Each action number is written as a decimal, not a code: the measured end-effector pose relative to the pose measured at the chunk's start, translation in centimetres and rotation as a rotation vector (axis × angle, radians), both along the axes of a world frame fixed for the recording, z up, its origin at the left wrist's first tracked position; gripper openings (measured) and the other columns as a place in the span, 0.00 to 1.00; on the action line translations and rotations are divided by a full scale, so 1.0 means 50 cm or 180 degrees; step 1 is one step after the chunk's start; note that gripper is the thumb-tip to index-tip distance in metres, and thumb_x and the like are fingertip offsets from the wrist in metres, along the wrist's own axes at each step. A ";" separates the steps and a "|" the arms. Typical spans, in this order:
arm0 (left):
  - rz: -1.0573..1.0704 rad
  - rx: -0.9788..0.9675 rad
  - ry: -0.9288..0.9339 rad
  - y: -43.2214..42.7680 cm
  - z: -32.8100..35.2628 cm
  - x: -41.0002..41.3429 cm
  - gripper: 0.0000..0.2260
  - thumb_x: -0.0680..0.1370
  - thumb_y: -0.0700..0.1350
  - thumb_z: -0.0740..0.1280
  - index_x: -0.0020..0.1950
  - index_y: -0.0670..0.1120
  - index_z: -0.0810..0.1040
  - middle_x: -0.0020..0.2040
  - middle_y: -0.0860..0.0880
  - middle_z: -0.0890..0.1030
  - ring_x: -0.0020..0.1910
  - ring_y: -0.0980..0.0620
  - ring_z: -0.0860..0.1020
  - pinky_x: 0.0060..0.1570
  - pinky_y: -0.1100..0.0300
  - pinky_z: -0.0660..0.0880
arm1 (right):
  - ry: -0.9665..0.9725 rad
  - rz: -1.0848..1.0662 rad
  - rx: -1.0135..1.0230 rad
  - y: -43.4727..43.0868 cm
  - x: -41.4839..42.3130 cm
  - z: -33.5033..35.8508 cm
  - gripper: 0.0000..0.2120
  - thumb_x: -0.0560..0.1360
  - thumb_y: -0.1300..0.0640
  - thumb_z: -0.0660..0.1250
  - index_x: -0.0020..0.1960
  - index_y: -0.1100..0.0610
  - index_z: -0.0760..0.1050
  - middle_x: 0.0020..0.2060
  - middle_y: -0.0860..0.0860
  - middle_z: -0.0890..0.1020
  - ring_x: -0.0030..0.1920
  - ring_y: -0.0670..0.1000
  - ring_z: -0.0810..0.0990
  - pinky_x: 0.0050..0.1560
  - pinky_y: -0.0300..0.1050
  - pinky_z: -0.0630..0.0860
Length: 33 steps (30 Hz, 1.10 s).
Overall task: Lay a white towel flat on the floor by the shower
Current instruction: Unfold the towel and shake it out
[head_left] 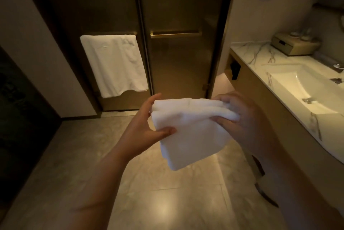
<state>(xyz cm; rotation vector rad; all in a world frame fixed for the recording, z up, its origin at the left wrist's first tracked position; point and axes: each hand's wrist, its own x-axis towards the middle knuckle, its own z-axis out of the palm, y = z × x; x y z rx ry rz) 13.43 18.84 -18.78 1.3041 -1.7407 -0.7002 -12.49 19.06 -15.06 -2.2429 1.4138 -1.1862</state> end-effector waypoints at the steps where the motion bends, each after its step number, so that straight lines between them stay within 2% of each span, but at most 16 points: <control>1: 0.0005 0.0005 0.0055 0.021 0.002 0.006 0.36 0.64 0.62 0.75 0.67 0.68 0.61 0.58 0.75 0.69 0.58 0.70 0.71 0.50 0.63 0.76 | -0.0016 -0.0019 0.0019 0.022 0.008 0.002 0.17 0.70 0.44 0.67 0.56 0.48 0.75 0.50 0.41 0.76 0.50 0.43 0.75 0.51 0.35 0.70; 3: 0.0024 -0.0023 0.0174 0.062 0.006 0.021 0.29 0.65 0.59 0.75 0.62 0.68 0.66 0.55 0.71 0.73 0.56 0.67 0.74 0.51 0.59 0.78 | 0.0031 -0.0081 0.0043 0.064 0.026 0.005 0.16 0.70 0.46 0.70 0.56 0.48 0.76 0.50 0.40 0.76 0.50 0.43 0.74 0.50 0.34 0.68; 6: 0.0029 0.0068 0.0439 0.128 0.011 0.052 0.24 0.62 0.65 0.73 0.55 0.68 0.70 0.51 0.68 0.77 0.52 0.64 0.77 0.49 0.56 0.80 | 0.0018 -0.0118 0.0140 0.128 0.060 0.008 0.15 0.71 0.49 0.71 0.56 0.44 0.74 0.50 0.39 0.76 0.50 0.42 0.75 0.48 0.33 0.68; 9: 0.0038 0.0081 0.0675 0.200 0.007 0.101 0.22 0.62 0.62 0.75 0.53 0.66 0.73 0.50 0.64 0.79 0.49 0.61 0.79 0.47 0.55 0.81 | 0.0093 -0.0120 0.0269 0.195 0.110 -0.001 0.15 0.70 0.45 0.69 0.55 0.38 0.72 0.48 0.31 0.74 0.52 0.36 0.74 0.45 0.32 0.67; 12: 0.0106 0.0018 0.0693 0.277 0.008 0.159 0.18 0.64 0.58 0.74 0.51 0.64 0.74 0.48 0.62 0.80 0.47 0.61 0.80 0.44 0.54 0.81 | 0.0103 -0.0201 0.0278 0.263 0.174 -0.024 0.15 0.70 0.46 0.70 0.55 0.37 0.72 0.49 0.24 0.72 0.52 0.28 0.69 0.45 0.24 0.65; 14: 0.0162 -0.0004 0.0687 0.325 0.009 0.197 0.18 0.64 0.55 0.75 0.51 0.63 0.74 0.48 0.62 0.80 0.48 0.61 0.79 0.45 0.57 0.79 | 0.0098 -0.0100 0.0371 0.299 0.216 -0.037 0.16 0.69 0.45 0.69 0.56 0.40 0.73 0.51 0.30 0.74 0.53 0.30 0.70 0.49 0.22 0.63; 16: 0.0153 0.0060 0.0670 0.368 0.015 0.231 0.18 0.65 0.53 0.75 0.52 0.63 0.74 0.51 0.64 0.79 0.50 0.62 0.78 0.48 0.59 0.77 | 0.0083 -0.0061 0.0511 0.335 0.251 -0.046 0.18 0.69 0.43 0.67 0.58 0.41 0.73 0.51 0.35 0.75 0.54 0.33 0.71 0.50 0.25 0.64; 20: 0.0180 0.0116 0.0699 0.432 0.028 0.273 0.16 0.68 0.50 0.76 0.50 0.59 0.73 0.46 0.63 0.79 0.45 0.62 0.79 0.44 0.58 0.79 | 0.0015 -0.0109 0.0556 0.395 0.298 -0.043 0.18 0.69 0.42 0.68 0.57 0.37 0.71 0.51 0.34 0.75 0.53 0.35 0.72 0.51 0.29 0.65; 23: 0.0230 -0.0034 0.0721 0.466 0.034 0.278 0.15 0.69 0.48 0.75 0.49 0.58 0.72 0.46 0.65 0.79 0.44 0.64 0.79 0.41 0.66 0.77 | 0.0077 -0.0210 0.0511 0.428 0.318 -0.035 0.19 0.70 0.47 0.70 0.60 0.43 0.73 0.54 0.41 0.76 0.55 0.42 0.72 0.53 0.35 0.66; 26: 0.0355 -0.0111 0.0794 0.488 0.039 0.270 0.15 0.69 0.47 0.76 0.48 0.58 0.72 0.45 0.63 0.80 0.44 0.63 0.79 0.41 0.66 0.77 | 0.0221 -0.0536 0.0226 0.459 0.342 -0.026 0.20 0.71 0.53 0.71 0.62 0.50 0.73 0.57 0.47 0.74 0.59 0.47 0.70 0.57 0.40 0.65; 28: 0.0472 -0.0137 0.0829 0.498 0.038 0.258 0.15 0.69 0.48 0.76 0.48 0.58 0.73 0.45 0.62 0.80 0.44 0.62 0.80 0.42 0.61 0.78 | 0.0255 -0.0765 -0.0101 0.480 0.365 -0.022 0.20 0.70 0.56 0.72 0.61 0.53 0.74 0.57 0.50 0.74 0.58 0.48 0.70 0.56 0.38 0.64; 30: 0.0553 -0.0145 0.0820 0.506 0.040 0.240 0.16 0.69 0.49 0.76 0.50 0.58 0.72 0.46 0.62 0.80 0.45 0.62 0.79 0.43 0.59 0.78 | 0.0155 -0.0849 -0.0334 0.498 0.384 -0.023 0.19 0.70 0.58 0.72 0.60 0.53 0.74 0.53 0.49 0.75 0.53 0.48 0.73 0.52 0.38 0.68; 33: 0.0595 -0.0118 0.0804 0.515 0.042 0.212 0.16 0.69 0.50 0.75 0.50 0.58 0.72 0.46 0.63 0.79 0.44 0.63 0.79 0.42 0.58 0.79 | -0.0106 -0.0677 -0.0369 0.520 0.402 -0.029 0.16 0.72 0.57 0.71 0.59 0.52 0.75 0.48 0.44 0.76 0.45 0.41 0.74 0.46 0.31 0.71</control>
